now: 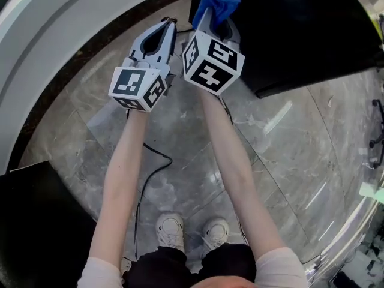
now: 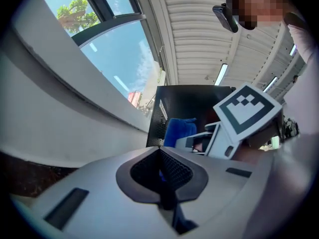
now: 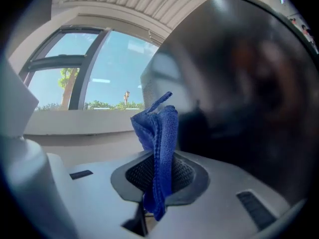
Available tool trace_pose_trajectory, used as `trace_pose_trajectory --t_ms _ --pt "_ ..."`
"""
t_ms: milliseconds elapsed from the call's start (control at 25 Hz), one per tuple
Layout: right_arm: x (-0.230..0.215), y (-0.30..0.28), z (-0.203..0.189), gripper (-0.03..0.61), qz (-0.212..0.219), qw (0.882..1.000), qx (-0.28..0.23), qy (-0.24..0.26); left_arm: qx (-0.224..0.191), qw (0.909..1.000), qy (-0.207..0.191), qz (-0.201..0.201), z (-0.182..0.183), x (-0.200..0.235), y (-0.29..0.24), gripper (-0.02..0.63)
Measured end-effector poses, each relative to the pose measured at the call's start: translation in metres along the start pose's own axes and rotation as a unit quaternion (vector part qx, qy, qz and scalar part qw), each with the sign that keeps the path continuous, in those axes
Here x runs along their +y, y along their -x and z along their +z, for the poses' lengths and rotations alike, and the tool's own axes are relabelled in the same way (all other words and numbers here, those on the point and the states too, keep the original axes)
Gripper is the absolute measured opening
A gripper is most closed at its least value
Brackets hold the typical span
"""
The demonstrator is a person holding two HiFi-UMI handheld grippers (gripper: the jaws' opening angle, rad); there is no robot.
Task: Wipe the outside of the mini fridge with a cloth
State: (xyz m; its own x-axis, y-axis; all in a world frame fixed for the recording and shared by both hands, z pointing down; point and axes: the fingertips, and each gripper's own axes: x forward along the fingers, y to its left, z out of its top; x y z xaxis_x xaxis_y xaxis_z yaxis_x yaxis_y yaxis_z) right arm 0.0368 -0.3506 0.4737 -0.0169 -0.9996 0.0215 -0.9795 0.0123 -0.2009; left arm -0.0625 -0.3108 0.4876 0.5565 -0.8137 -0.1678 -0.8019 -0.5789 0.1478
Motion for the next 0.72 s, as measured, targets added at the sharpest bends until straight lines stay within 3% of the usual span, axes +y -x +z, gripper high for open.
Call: trace_pose_trajectory --t_ms 160,360,720 --pt "0.023 -0.052 -0.022 0.061 0.001 0.999 0.013 0.036 -0.006 0.9995 0.015 0.027 -0.004 0.043 0.004 0.005" --pt "0.025 -0.084 -0.042 0.061 -0.029 0.997 0.033 0.069 -0.004 0.9985 0.014 0.053 -0.006 0.072 0.016 0.005" --pt "0.009 -0.075 -0.04 0.061 -0.07 0.995 0.027 0.06 -0.009 0.9981 0.019 0.058 -0.002 0.068 0.02 0.005"
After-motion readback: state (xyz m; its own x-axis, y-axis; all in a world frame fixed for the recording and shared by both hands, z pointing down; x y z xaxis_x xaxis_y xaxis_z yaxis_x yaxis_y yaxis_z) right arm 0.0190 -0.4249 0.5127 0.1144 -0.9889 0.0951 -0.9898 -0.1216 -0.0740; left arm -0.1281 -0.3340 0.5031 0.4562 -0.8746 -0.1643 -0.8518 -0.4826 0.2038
